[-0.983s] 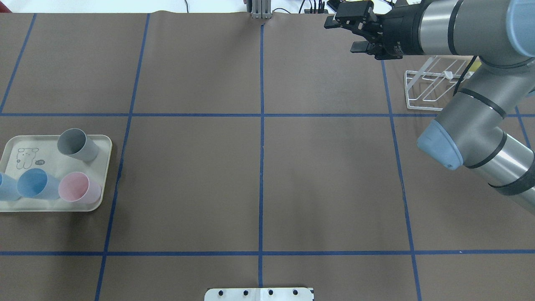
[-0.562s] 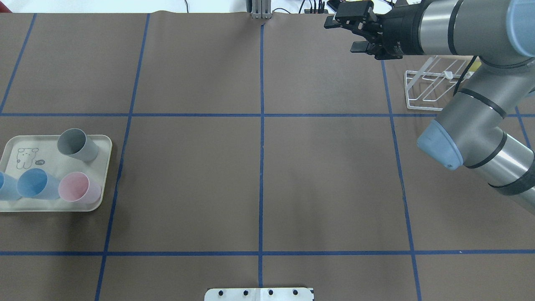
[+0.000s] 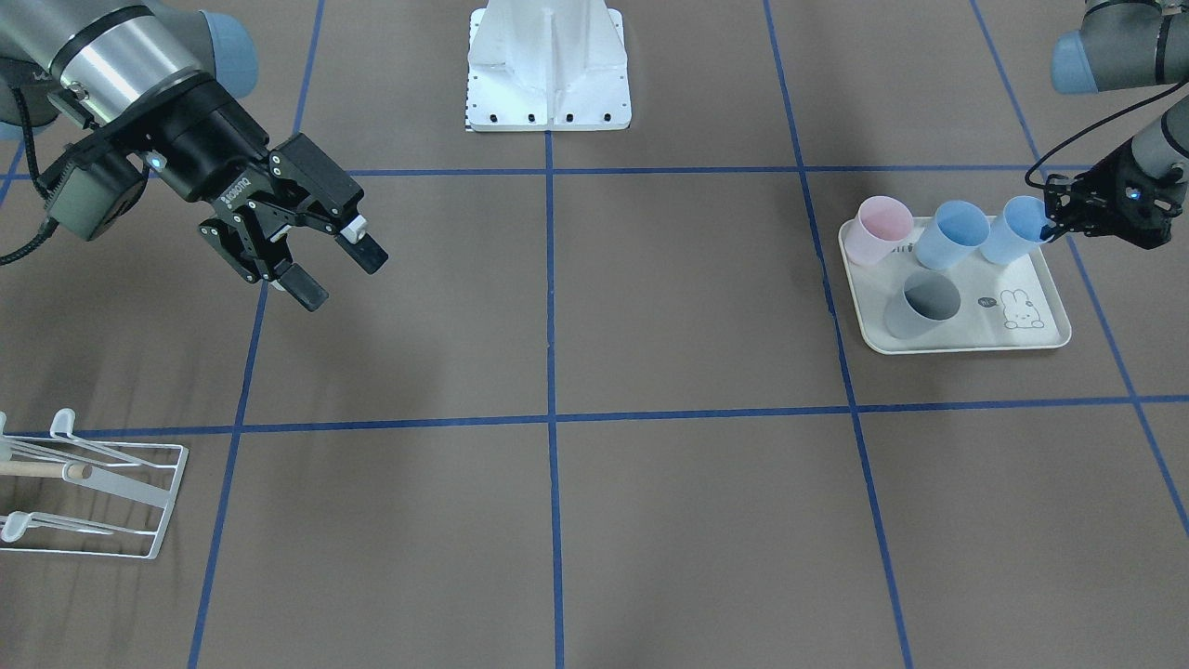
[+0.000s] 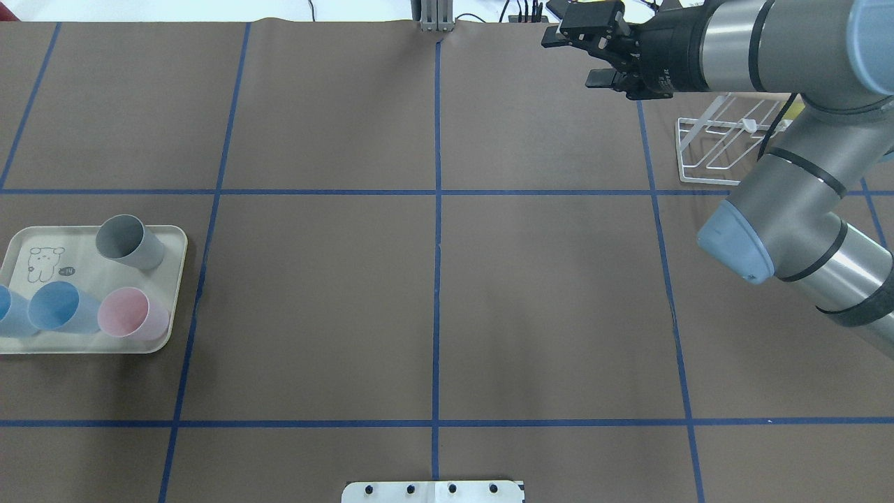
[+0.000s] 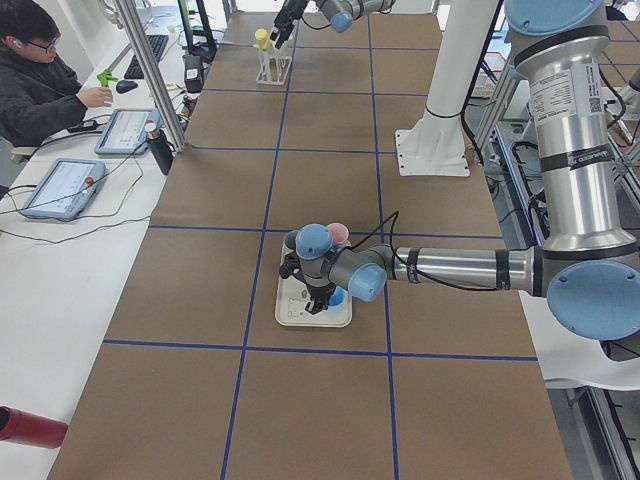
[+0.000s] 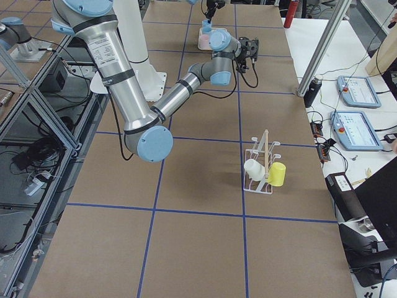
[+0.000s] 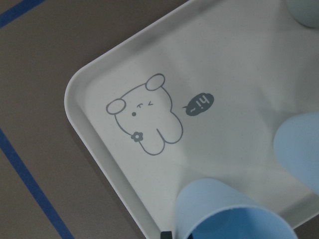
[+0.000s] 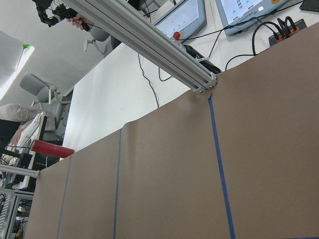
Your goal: Transfer IKEA cup to right arm and place on rack
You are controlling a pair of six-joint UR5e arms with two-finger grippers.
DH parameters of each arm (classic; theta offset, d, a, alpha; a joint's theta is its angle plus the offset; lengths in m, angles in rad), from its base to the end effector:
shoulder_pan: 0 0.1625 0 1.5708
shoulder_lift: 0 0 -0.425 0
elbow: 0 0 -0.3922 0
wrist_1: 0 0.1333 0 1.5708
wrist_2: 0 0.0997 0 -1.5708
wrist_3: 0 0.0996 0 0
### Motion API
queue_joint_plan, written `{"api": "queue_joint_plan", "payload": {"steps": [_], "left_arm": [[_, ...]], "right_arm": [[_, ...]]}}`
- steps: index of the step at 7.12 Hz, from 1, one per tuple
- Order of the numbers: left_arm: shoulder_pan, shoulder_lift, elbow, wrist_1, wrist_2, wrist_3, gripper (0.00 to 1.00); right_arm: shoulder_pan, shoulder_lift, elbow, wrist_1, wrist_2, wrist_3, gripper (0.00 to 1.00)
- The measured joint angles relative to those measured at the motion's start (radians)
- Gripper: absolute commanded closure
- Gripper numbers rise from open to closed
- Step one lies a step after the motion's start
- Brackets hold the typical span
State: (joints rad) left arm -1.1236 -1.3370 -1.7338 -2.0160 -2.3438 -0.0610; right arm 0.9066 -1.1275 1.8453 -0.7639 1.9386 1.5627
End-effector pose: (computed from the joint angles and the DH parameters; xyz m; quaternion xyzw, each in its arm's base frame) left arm 0.1205 -0.3987 0.6336 0.0737 0.4018 0.2435 0.8797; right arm -0.2778 -0.5130 0.1931 0.1812 -0.6676 0.1950 0.6953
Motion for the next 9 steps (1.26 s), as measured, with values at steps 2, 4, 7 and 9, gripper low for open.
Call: {"api": "queue_joint_plan", "payload": {"steps": [2, 4, 7, 9], "left_arm": [[-0.094, 0.012, -0.04, 0.002, -0.009, -0.032, 1.0], [-0.196, -0.069, -0.045, 0.004, 0.023, -0.141, 1.0], [-0.248, -0.232, -0.082, -0.029, 0.045, -0.499, 1.0], [-0.247, -0.278, -0.098, -0.207, 0.045, -0.87, 1.0]], "right_arm": [[0.0, 0.0, 0.0, 0.0, -0.001, 0.0, 0.0], [0.0, 0.0, 0.001, 0.0, -0.001, 0.004, 0.0], [0.001, 0.001, 0.014, 0.001, 0.0, 0.045, 0.0], [0.0, 0.001, 0.02, 0.007, -0.001, 0.07, 0.0]]}}
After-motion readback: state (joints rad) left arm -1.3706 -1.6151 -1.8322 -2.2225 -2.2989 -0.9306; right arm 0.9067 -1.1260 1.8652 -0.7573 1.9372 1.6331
